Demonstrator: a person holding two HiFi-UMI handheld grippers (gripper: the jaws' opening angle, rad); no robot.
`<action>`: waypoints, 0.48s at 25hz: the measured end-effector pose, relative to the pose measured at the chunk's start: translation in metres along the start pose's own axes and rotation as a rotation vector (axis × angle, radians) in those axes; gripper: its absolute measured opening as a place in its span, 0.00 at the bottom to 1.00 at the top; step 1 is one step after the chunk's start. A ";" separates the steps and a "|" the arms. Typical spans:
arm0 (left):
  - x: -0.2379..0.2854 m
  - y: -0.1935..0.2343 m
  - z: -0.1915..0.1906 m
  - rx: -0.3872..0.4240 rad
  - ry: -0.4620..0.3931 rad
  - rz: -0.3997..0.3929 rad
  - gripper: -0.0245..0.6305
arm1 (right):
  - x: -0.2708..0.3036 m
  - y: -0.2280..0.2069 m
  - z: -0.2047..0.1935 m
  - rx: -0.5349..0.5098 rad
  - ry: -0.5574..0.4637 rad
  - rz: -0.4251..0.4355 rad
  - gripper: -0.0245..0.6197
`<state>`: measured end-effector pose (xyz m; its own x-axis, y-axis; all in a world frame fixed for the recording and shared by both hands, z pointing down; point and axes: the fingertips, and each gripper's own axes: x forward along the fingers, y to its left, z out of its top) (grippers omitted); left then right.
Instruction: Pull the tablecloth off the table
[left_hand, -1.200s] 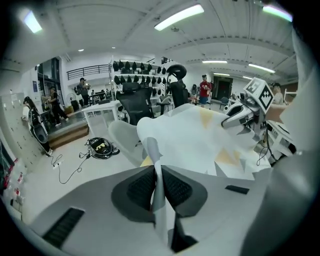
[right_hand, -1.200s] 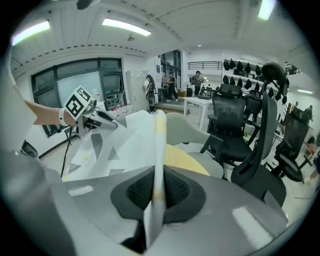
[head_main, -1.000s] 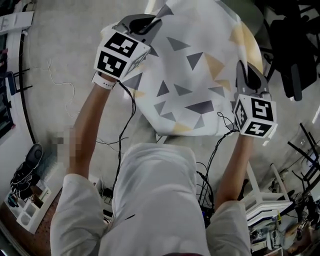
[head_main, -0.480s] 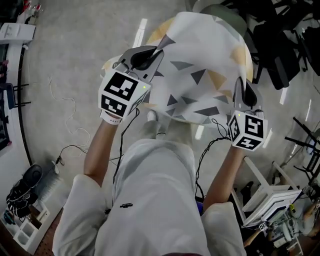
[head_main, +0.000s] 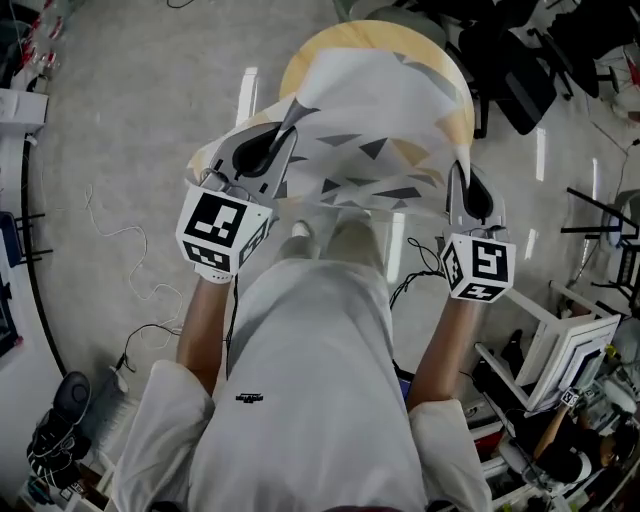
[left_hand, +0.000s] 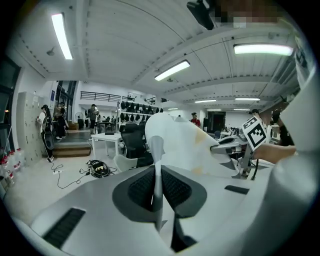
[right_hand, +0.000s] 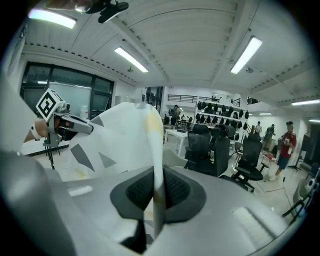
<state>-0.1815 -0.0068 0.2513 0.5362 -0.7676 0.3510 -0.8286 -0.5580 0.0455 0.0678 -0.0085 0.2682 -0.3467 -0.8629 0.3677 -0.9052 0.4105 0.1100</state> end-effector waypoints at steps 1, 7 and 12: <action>-0.006 -0.006 0.000 0.005 -0.004 -0.005 0.08 | -0.009 0.003 -0.002 0.000 0.000 -0.007 0.09; -0.058 -0.040 -0.026 0.019 0.011 0.006 0.08 | -0.068 0.038 -0.032 0.043 -0.013 -0.017 0.10; -0.074 -0.062 -0.044 0.003 0.055 0.030 0.08 | -0.091 0.042 -0.060 0.078 0.015 0.033 0.10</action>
<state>-0.1765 0.0987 0.2638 0.5017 -0.7653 0.4032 -0.8436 -0.5361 0.0319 0.0762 0.1045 0.2945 -0.3735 -0.8446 0.3836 -0.9100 0.4139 0.0254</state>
